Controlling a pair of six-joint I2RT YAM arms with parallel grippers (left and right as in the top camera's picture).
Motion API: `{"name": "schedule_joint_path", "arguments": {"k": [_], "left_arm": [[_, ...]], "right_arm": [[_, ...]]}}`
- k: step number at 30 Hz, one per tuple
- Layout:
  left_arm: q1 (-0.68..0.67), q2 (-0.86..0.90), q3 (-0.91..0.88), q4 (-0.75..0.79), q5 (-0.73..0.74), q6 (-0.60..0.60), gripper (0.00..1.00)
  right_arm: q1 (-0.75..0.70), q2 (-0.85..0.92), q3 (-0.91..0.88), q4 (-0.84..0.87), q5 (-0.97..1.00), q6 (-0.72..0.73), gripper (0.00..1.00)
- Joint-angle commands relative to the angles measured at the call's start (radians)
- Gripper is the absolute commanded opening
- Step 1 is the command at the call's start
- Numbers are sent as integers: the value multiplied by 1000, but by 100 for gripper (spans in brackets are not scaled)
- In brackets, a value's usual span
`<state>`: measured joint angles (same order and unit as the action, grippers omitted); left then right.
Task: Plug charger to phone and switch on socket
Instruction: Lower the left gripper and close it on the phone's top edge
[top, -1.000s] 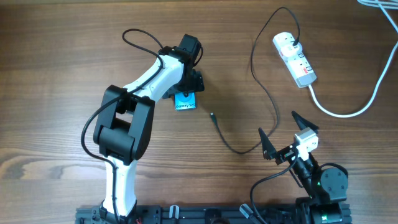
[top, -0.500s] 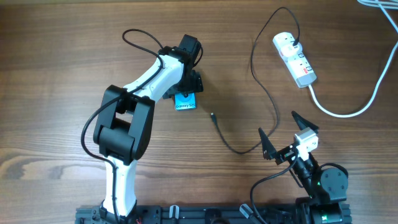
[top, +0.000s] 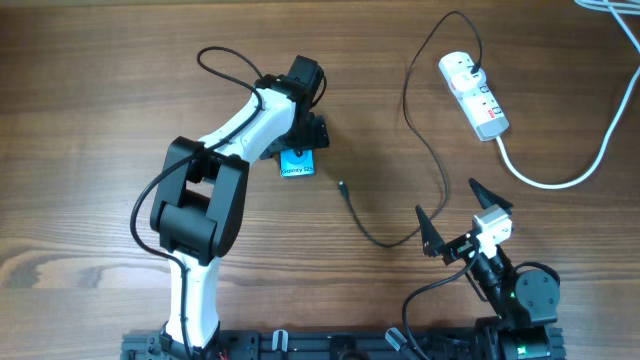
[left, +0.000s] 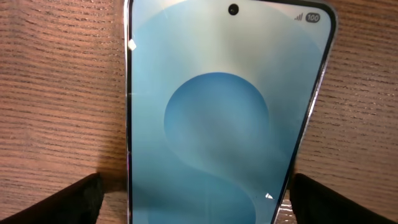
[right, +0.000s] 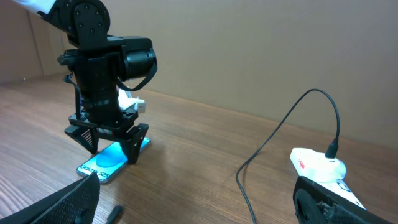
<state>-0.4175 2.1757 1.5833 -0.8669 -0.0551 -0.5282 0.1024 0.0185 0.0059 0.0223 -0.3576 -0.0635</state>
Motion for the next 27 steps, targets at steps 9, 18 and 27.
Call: {"name": "schedule_joint_path", "arguments": {"k": [9,18,27], "left_arm": [[3,18,-13,0,5,1,92],[3,18,-13,-13,5,1,84],[4,17,-13,-13,5,1,75]], "right_arm": [[1,-2,-1,4,10,13,100],[1,-2,-1,4,10,13,100],[1,-2,-1,4,10,13,100]]}}
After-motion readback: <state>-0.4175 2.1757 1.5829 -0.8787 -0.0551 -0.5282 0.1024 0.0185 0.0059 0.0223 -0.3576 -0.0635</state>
